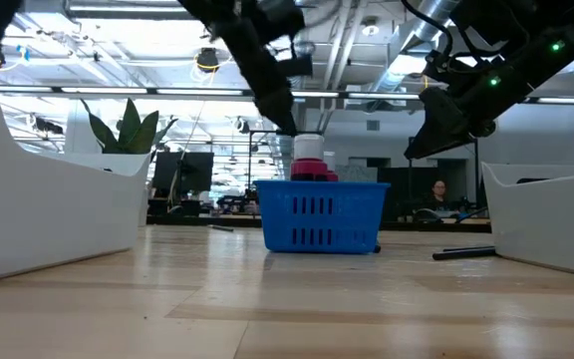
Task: Pick & Place Paint Supplies
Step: Put the paint brush into the white bin
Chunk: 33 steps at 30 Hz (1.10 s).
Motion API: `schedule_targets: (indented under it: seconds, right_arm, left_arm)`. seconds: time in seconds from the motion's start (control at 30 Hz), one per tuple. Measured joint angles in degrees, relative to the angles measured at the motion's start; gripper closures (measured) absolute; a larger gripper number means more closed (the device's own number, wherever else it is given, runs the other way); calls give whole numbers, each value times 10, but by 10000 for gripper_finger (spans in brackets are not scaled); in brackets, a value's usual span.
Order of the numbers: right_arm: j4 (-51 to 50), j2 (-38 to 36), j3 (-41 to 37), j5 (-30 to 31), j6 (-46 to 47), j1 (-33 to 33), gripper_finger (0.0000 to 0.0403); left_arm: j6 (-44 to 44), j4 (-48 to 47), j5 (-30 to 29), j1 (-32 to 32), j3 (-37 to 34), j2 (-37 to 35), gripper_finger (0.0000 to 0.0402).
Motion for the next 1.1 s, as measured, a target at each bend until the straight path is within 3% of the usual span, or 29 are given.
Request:
schedule_targets:
  seconds: [0.1, 0.23, 0.43, 0.83, 0.97, 1.1]
  right_arm:
    - [3, 0, 0, 0, 0, 0, 266]
    - [4, 0, 0, 0, -4, 0, 266]
    - [4, 4, 0, 0, -11, 0, 266]
    - [4, 12, -1, 0, -12, -5, 266]
    - [33, 16, -13, -1, -12, -9, 266]
    - [58, 21, -30, -30, -15, -21, 266]
  left_arm:
    - [35, -30, 2, 33, 29, 39, 401]
    - [173, -99, 21, 62, 31, 69, 401]
    - [282, -161, -38, 72, 31, 100, 401]
    - [348, -255, -76, 64, 31, 134, 402]
    - [357, -254, -114, 65, 31, 156, 401]
    - [357, -259, -118, 64, 31, 172, 392]
